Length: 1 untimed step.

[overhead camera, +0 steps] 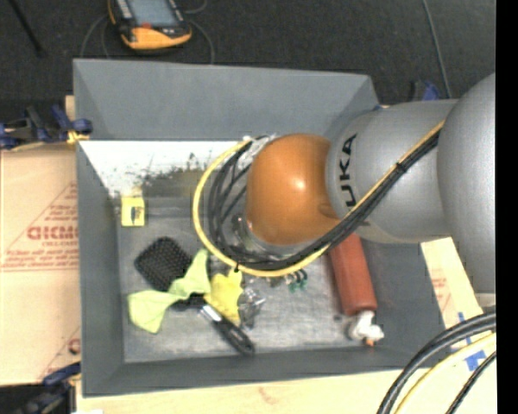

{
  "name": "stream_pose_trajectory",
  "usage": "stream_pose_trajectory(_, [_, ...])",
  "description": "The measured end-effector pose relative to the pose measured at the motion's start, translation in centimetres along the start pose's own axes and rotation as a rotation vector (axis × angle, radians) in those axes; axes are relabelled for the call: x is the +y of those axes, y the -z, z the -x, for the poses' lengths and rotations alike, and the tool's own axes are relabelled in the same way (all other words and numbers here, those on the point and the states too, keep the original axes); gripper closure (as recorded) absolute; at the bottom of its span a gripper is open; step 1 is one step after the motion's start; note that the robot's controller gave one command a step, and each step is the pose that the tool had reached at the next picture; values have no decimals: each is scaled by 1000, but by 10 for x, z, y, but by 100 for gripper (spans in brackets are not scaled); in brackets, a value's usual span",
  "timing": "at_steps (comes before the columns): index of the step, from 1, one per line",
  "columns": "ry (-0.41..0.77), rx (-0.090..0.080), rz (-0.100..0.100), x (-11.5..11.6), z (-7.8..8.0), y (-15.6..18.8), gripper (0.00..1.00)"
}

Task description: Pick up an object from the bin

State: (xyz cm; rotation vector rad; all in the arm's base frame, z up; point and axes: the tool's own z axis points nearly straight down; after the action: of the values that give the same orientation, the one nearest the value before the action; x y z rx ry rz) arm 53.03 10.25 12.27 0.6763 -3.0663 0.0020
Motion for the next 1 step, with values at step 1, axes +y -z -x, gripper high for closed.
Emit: stream_pose_trajectory(1, [3,-3,0,1,1,1,0])
